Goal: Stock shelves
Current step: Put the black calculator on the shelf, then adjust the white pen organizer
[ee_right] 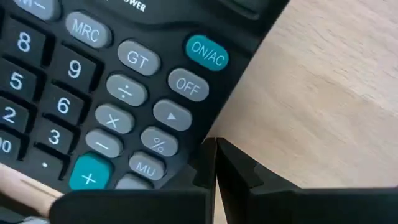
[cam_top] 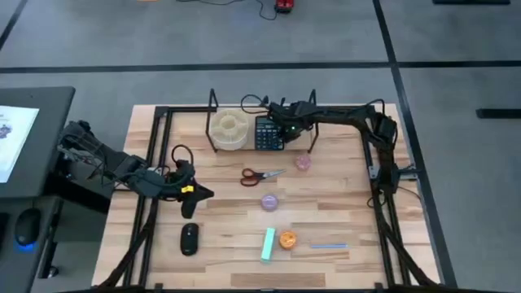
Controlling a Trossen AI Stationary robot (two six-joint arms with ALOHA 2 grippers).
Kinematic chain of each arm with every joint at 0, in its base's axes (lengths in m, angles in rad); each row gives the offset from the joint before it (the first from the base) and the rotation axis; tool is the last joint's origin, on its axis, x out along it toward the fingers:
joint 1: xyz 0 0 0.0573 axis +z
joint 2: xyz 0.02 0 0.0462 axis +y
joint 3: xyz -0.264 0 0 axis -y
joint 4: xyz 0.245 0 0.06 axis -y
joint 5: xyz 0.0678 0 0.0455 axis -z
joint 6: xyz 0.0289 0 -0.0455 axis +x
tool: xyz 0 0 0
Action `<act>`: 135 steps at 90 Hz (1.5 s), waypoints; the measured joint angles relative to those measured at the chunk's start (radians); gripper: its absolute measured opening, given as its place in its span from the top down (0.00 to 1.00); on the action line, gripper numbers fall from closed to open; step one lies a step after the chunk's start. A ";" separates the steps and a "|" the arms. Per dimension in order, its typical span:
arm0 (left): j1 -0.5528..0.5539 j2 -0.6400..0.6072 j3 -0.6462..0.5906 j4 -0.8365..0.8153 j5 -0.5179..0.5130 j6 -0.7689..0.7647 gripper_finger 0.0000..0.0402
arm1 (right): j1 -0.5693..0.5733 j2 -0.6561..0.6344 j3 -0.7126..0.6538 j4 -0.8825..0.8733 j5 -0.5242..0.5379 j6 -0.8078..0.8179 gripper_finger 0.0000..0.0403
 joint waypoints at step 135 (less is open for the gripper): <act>0.015 -0.093 0.180 -0.099 -0.086 0.108 1.00 | 0.393 0.149 0.412 0.194 -0.149 -0.448 1.00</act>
